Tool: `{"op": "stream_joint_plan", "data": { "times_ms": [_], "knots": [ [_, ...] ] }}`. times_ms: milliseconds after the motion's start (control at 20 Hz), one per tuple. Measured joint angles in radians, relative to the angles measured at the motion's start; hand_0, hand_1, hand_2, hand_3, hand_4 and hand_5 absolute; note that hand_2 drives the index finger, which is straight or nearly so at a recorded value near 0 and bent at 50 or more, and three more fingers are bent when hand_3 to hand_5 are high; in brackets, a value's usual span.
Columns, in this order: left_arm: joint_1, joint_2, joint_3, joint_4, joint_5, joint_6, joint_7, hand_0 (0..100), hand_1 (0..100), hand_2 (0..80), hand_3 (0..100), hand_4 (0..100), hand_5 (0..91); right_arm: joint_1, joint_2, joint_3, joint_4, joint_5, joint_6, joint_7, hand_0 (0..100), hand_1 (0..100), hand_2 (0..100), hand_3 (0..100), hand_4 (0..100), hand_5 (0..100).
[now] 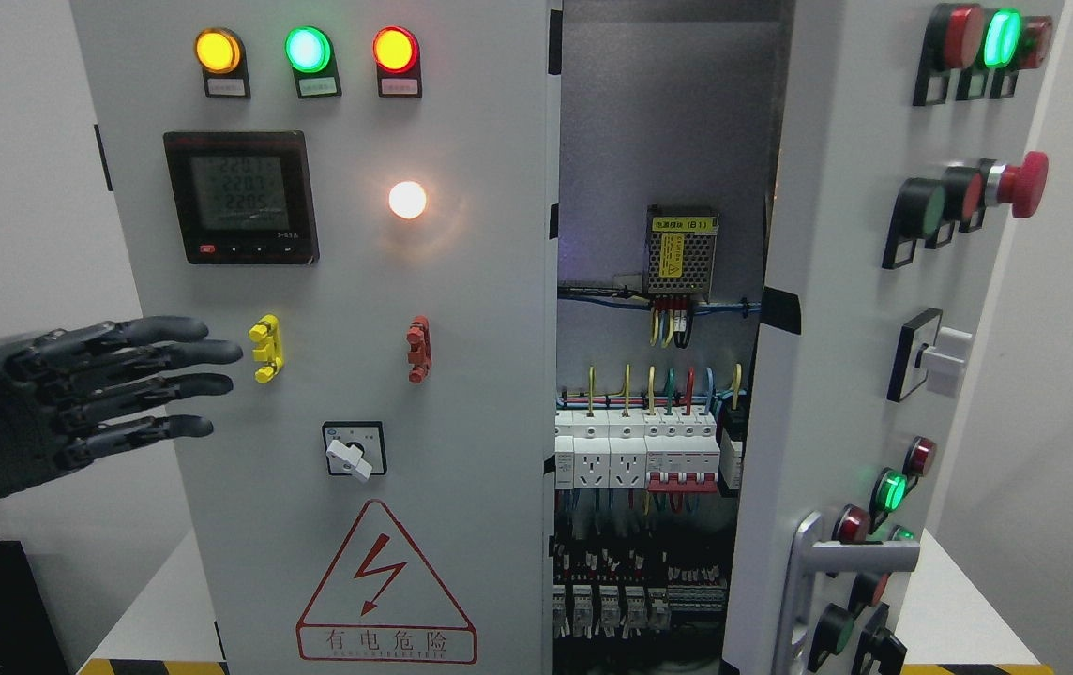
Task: Open door with both hands
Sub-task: 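Reach the left hand toward the gap at the push-button door's edge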
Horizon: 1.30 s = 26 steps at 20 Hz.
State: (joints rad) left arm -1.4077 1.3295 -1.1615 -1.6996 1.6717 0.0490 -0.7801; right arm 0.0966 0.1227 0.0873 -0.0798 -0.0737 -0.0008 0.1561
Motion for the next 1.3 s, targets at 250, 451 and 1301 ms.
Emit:
{"op": "stream_joint_plan", "data": {
  "times_ms": [250,451,1301],
  "knots": [
    [-0.166,-0.089,-0.185,0.010,0.103,0.010,0.038,12,39,0.0,0,0,0.0,0.000,0.000,0.000,0.000,0.000,0.000,-0.001,12,39,0,0,0,0],
    [-0.252,-0.192,-0.288,0.049,0.143,0.013,0.046,12,39,0.0,0,0,0.0,0.000,0.000,0.000,0.000,0.000,0.000,-0.002,12,39,0,0,0,0],
    [-0.327,-0.721,-0.377,0.256,0.172,0.015,0.167,12,39,0.0,0,0,0.0,0.000,0.000,0.000,0.000,0.000,0.000,-0.004,12,39,0,0,0,0]
  ]
}}
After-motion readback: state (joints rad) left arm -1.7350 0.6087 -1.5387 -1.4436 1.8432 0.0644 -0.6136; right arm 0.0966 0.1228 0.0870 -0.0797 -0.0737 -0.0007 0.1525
